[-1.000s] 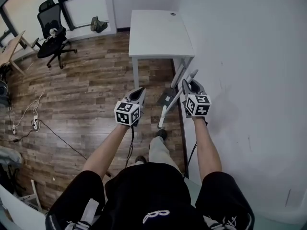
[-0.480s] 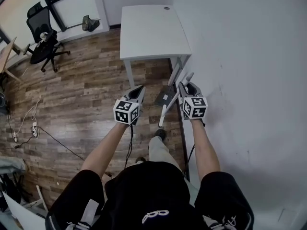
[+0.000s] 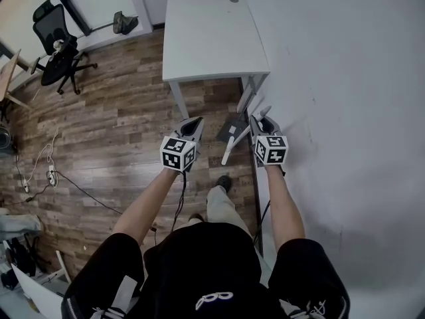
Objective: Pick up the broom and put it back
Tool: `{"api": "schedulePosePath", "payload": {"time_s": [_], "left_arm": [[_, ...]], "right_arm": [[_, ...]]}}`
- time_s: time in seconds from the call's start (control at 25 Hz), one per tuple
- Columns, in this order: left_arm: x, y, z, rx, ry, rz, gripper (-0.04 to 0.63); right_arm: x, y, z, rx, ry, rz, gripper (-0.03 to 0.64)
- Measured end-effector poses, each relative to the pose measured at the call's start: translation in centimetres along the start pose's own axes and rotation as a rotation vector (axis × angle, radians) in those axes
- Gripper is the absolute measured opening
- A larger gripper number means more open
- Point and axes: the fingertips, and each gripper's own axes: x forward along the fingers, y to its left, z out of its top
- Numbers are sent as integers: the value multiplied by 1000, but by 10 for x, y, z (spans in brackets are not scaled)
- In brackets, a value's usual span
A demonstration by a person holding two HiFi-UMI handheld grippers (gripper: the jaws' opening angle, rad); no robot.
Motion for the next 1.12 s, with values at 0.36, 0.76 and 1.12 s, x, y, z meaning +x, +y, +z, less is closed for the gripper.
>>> {"api": "schedulePosePath", "payload": {"time_s": [0.36, 0.76, 1.12], "left_arm": [[53, 12, -1, 4, 62, 9, 17], [112, 23, -6, 5, 105, 12, 17], [152, 20, -30, 39, 149, -79, 17]], "right_arm": [[50, -36, -25, 37, 64, 20, 118], [103, -69, -58, 82, 118, 49, 120], [138, -89, -96, 119, 138, 5, 120]]}}
